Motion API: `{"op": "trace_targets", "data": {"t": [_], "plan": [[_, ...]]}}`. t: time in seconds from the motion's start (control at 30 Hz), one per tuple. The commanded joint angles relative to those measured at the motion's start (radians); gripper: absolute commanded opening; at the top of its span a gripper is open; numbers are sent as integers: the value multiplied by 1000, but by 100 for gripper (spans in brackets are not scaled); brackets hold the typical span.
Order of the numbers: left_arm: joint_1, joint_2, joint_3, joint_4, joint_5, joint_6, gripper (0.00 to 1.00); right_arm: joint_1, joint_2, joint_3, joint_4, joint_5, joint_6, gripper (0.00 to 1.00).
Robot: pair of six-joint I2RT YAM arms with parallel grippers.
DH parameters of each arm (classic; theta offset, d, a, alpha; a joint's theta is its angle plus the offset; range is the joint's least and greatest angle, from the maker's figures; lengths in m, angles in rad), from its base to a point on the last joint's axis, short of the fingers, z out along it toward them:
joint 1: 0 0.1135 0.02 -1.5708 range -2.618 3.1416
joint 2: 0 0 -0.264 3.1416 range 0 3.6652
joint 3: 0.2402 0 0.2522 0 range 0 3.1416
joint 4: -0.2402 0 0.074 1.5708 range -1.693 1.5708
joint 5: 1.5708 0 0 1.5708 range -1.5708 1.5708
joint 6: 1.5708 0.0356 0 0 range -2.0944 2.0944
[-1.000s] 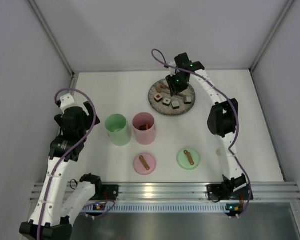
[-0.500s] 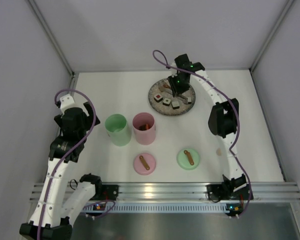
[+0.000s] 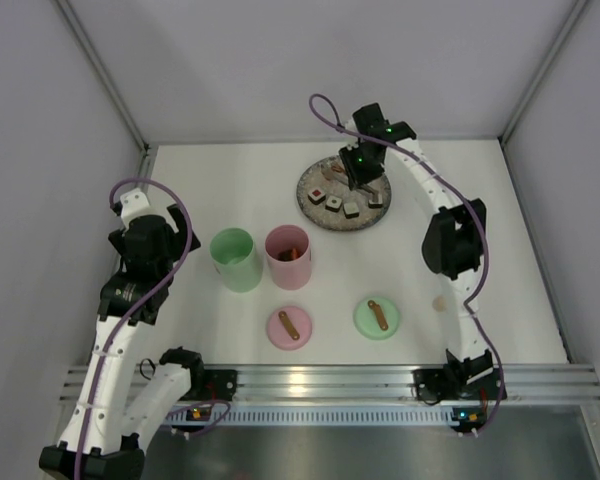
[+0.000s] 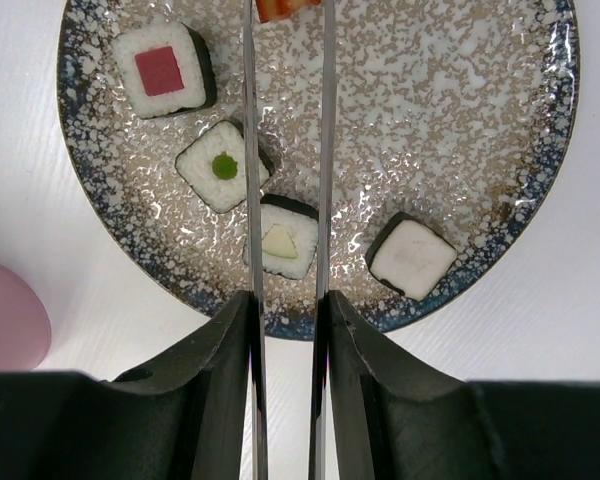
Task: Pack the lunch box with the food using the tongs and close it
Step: Pick up the fake food from the plate, then place the fake food in the packing box.
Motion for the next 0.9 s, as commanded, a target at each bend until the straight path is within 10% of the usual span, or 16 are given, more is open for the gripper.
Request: {"op": "trace_targets", "data": {"t": [0.0,0.87], "plan": [[-2,2,-6,38,4,11,99,-1,-102,-6,58,7,15,29],[-2,-16,-8,38,6,8,99,270,-803,-604,182,-114,25,31]]}}
